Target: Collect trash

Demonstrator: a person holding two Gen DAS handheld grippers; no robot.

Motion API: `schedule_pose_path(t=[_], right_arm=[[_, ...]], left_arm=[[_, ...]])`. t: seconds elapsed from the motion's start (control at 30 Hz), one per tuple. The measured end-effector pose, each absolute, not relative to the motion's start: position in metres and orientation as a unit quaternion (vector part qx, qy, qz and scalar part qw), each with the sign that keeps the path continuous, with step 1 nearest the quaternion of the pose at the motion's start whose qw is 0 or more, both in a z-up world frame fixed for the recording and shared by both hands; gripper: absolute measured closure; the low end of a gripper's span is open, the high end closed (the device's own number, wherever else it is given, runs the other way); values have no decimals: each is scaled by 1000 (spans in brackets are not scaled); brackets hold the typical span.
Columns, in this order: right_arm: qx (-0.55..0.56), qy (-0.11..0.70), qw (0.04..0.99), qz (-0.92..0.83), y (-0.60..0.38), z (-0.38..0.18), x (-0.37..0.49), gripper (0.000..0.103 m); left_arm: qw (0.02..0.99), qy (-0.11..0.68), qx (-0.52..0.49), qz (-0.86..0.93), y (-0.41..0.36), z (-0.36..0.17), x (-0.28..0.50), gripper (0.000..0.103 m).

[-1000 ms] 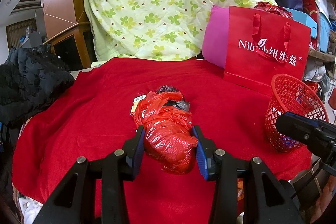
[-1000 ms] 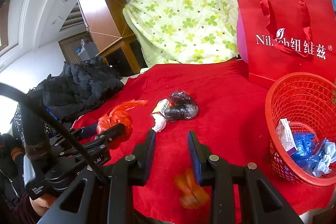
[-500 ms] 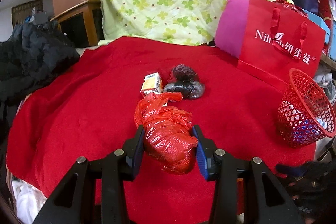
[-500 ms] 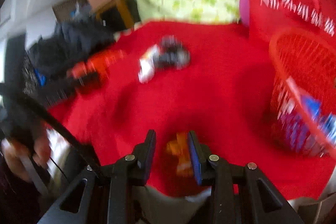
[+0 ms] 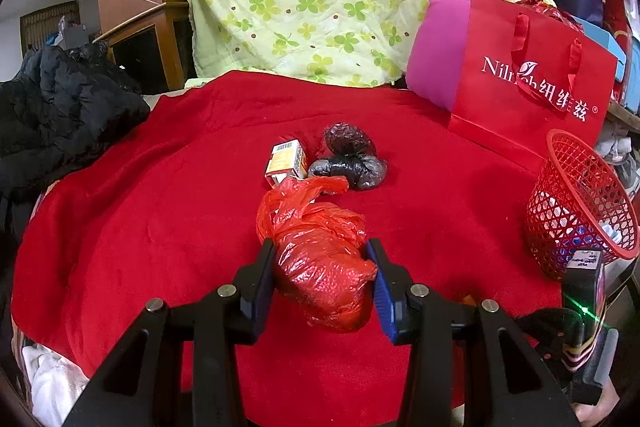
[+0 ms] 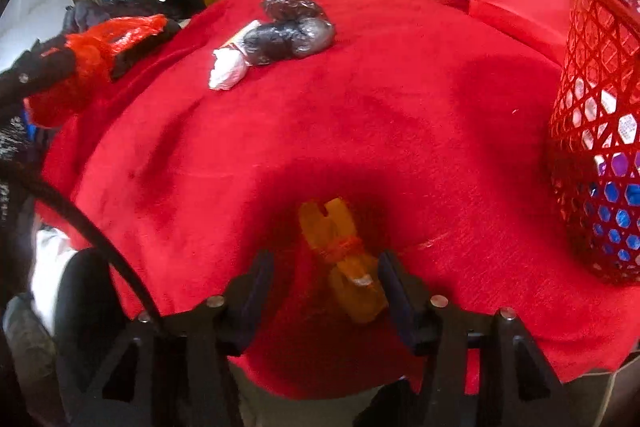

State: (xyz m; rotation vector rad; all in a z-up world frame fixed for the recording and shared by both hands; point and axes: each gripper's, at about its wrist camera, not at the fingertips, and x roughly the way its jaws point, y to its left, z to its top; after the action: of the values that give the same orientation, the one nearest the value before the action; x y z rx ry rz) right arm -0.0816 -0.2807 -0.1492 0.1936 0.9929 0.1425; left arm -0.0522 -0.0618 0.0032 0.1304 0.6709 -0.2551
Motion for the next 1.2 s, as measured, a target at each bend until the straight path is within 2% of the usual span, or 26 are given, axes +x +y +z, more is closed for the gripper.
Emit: schedule_pose_path(t=[0.07, 0.2, 0.83, 1.2], right_arm=[[103, 477, 870, 69, -281, -154, -82, 63], [119, 468, 874, 59, -288, -155, -85, 65], [129, 279, 949, 65, -301, 0, -151, 65], [124, 244, 960, 56, -305, 27, -176, 65]], left_arm=[[934, 328, 62, -125, -60, 4, -51, 57], [935, 326, 62, -123, -59, 5, -51, 57], [948, 265, 86, -154, -87, 51, -84, 57], [948, 241, 108, -177, -111, 70, -99, 57]])
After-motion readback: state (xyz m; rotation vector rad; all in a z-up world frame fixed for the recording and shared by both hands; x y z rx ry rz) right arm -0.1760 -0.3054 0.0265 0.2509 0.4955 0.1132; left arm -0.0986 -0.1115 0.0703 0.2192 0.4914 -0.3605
